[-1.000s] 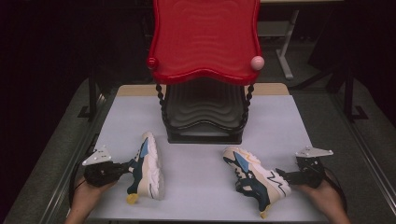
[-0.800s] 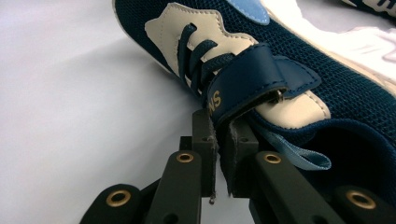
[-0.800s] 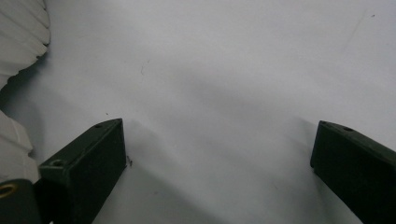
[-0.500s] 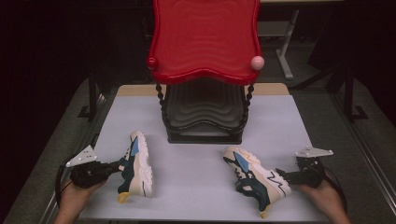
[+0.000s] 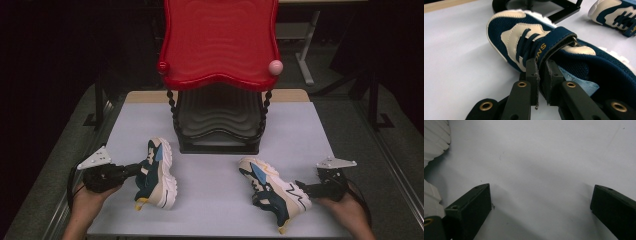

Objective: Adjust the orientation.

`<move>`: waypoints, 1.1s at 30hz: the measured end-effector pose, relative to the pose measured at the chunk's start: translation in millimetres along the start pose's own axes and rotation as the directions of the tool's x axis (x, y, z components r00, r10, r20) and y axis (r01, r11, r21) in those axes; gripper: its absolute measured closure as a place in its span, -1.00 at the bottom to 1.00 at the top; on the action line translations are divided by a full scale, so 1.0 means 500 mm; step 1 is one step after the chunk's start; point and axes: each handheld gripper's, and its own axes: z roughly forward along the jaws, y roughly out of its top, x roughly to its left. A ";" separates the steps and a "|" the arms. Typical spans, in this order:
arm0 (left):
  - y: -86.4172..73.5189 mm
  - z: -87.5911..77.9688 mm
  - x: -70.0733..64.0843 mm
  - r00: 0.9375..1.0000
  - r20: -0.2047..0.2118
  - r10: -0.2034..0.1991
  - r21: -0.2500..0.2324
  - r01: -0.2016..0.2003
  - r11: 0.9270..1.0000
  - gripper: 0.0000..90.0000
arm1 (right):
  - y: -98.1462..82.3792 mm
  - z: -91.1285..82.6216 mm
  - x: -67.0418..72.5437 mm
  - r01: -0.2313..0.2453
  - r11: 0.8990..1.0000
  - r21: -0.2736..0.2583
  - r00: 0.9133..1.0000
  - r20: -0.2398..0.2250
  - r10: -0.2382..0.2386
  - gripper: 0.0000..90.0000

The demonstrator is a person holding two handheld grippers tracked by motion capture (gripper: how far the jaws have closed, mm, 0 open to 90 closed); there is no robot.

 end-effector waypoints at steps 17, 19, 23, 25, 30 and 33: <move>0.044 -0.014 -0.005 0.999 -0.037 -0.007 0.009 0.008 1.000 0.84 | 0.000 0.000 0.000 0.000 1.000 0.000 1.000 -0.001 0.000 -0.94; 0.042 -0.027 0.002 0.999 -0.045 -0.022 0.002 0.022 1.000 0.84 | 0.000 0.000 0.000 0.000 1.000 0.000 1.000 -0.001 0.000 -0.94; 0.036 -0.045 0.014 0.996 -0.080 -0.028 0.035 0.030 0.999 0.84 | 0.000 0.000 0.000 0.000 1.000 0.000 1.000 0.000 0.000 -0.94; 0.032 -0.046 0.018 0.995 -0.094 -0.033 0.052 0.038 0.998 0.84 | 0.000 0.000 0.000 0.000 1.000 0.000 1.000 -0.001 0.000 -0.94; 0.030 -0.041 0.023 0.994 -0.097 -0.042 0.060 0.048 0.997 0.83 | 0.000 0.000 0.000 0.000 1.000 0.000 1.000 0.000 0.000 -0.94; 0.036 -0.028 0.019 0.995 -0.091 -0.037 0.058 0.042 0.997 0.81 | 0.000 0.000 0.000 0.000 1.000 0.000 1.000 0.000 0.000 -0.94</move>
